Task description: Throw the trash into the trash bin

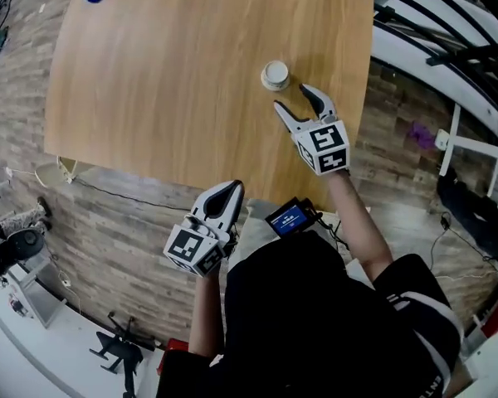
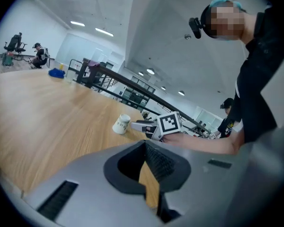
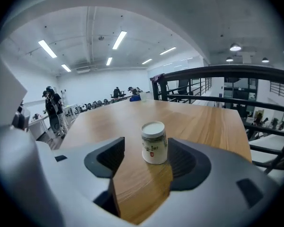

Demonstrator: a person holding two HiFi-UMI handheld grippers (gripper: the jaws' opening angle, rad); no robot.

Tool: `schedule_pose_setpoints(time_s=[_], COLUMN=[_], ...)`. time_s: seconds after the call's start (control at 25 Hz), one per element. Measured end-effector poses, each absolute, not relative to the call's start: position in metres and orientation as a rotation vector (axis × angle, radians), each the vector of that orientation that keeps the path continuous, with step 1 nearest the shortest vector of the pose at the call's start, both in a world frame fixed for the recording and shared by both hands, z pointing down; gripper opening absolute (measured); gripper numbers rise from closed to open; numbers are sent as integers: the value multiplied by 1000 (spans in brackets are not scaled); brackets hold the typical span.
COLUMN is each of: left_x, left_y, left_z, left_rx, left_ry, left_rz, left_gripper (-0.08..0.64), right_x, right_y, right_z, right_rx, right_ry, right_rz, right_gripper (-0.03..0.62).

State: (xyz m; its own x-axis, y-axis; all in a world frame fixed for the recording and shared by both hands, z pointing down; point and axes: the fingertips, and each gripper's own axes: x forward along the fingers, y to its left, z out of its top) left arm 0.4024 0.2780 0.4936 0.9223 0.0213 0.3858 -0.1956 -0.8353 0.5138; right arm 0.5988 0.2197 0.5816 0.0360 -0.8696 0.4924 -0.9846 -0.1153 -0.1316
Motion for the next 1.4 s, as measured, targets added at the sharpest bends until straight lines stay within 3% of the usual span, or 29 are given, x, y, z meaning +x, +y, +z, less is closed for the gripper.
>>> schedule_pose_setpoints(time_s=[0.12, 0.24, 0.44, 0.52, 1.0, 1.4], left_x=[396, 399, 404, 406, 420, 412], left_y=[278, 285, 285, 286, 299, 300], left_z=[519, 529, 530, 529, 512, 437], left_rx=[2454, 2422, 2353, 2353, 2427, 2609], left_ry=[-128, -113, -105, -106, -138, -238], left_rz=[561, 579, 527, 521, 487, 263], left_gripper=[-2, -2, -2, -2, -2, -2], right_x=[610, 614, 614, 614, 608, 535], right_y=[196, 182, 171, 174, 183, 229], right_z=[612, 635, 646, 645, 609, 492], right_rx=[2049, 2009, 2022, 2017, 1972, 1829], right_ry=[-1868, -1850, -1828, -1824, -1905, -2140], right_rz=[682, 702, 700, 706, 626, 466], right_gripper=[316, 327, 324, 255, 253, 253])
